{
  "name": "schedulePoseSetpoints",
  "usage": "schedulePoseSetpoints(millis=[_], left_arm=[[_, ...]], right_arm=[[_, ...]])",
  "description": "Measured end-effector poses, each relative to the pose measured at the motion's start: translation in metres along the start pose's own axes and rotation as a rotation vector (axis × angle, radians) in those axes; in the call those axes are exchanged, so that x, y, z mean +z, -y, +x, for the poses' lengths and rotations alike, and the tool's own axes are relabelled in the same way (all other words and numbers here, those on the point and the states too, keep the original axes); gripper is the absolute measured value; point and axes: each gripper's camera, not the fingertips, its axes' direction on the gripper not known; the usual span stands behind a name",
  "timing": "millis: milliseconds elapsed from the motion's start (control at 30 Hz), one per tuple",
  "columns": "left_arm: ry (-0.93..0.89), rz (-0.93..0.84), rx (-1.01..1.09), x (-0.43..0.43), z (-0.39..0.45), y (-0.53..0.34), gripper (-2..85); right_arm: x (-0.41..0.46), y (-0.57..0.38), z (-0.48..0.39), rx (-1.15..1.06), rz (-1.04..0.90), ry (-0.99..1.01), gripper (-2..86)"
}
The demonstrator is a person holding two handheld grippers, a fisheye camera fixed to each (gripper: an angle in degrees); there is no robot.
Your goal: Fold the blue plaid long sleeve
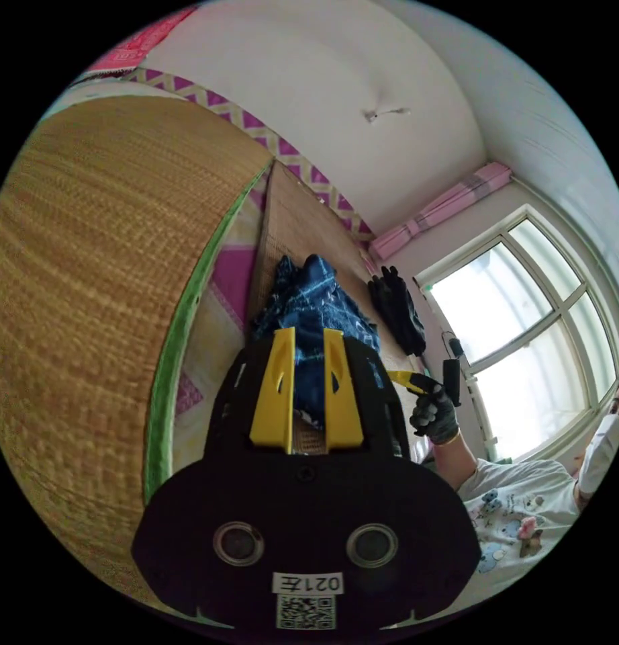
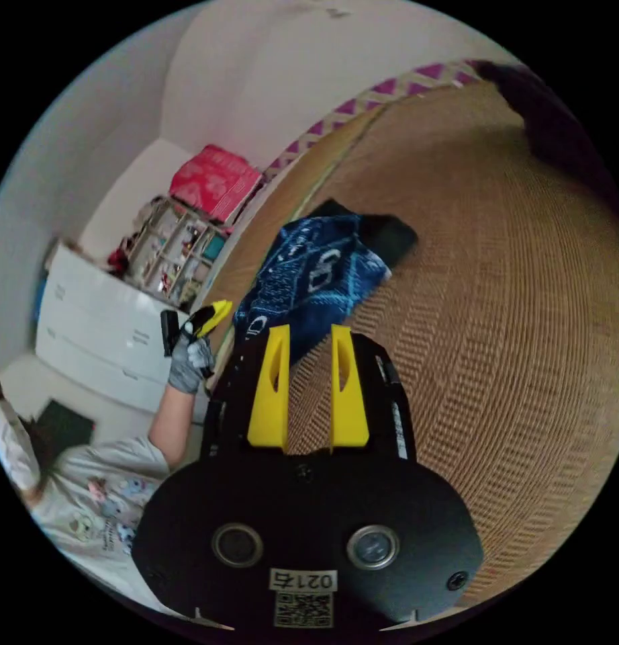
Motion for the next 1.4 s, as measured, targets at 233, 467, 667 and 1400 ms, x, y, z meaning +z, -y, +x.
schedulePoseSetpoints(millis=[233,467,667,1400], left_arm=[[-0.044,0.001,-0.186,-0.001,0.017,-0.054,15.9],[-0.003,0.090,-0.275,-0.004,0.015,-0.053,16.3],[-0.021,0.018,-0.295,0.005,-0.007,-0.014,13.4],[0.139,0.188,0.004,-0.113,0.016,0.100,-0.4]], right_arm=[[0.003,0.051,0.067,0.238,0.090,0.131,12.4],[0.020,0.107,0.081,0.291,0.050,0.154,13.7],[0.026,0.126,0.098,0.309,0.045,0.175,13.1],[0.185,0.306,-0.147,-0.262,-0.131,0.080,5.3]])
